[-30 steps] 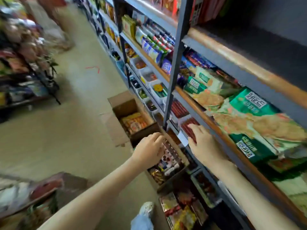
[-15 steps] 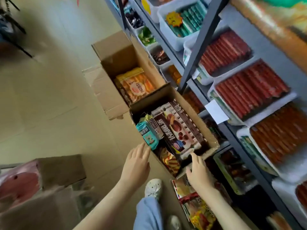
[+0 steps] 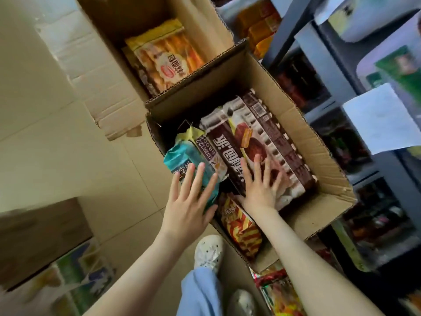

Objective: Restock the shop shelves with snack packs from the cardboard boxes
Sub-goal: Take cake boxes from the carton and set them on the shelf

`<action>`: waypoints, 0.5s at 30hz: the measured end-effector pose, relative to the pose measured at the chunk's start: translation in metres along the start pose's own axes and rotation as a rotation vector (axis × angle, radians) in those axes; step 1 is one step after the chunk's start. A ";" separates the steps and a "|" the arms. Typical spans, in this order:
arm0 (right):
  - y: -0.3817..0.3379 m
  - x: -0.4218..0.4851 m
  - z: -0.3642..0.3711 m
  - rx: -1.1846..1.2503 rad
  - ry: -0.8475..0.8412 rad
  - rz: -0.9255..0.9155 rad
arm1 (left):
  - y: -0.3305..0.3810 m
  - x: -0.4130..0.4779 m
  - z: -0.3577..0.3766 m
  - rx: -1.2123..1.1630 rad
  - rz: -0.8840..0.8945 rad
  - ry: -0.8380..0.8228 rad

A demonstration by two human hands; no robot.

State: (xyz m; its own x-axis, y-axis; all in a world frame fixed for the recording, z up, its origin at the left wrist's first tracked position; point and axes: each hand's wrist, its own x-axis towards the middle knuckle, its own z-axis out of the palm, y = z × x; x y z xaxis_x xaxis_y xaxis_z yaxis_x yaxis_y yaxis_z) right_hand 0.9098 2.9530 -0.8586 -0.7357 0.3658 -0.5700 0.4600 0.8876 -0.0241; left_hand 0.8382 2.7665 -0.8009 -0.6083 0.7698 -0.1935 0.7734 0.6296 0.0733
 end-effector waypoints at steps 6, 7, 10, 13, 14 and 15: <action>0.004 -0.001 0.010 -0.069 0.199 -0.021 | 0.006 0.003 0.007 -0.002 0.000 0.045; 0.005 -0.003 0.009 -0.073 0.265 -0.041 | 0.007 0.003 0.008 -0.006 0.000 0.042; 0.008 -0.005 0.004 -0.059 0.355 -0.082 | 0.007 0.004 0.006 -0.012 -0.003 0.033; 0.013 -0.007 0.002 -0.020 0.404 -0.143 | 0.004 0.003 0.005 -0.004 0.008 0.012; 0.016 -0.008 0.000 -0.016 0.429 -0.176 | 0.003 0.003 0.005 -0.006 0.012 0.002; 0.018 -0.010 -0.005 -0.010 0.450 -0.208 | 0.001 0.003 0.005 -0.007 0.015 -0.009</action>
State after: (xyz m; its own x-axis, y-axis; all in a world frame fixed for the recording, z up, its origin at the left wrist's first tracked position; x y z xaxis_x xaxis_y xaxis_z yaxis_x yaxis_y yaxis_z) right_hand 0.9233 2.9666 -0.8493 -0.9542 0.2629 -0.1425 0.2771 0.9565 -0.0909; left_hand 0.8385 2.7689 -0.8062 -0.5947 0.7785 -0.2008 0.7815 0.6184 0.0830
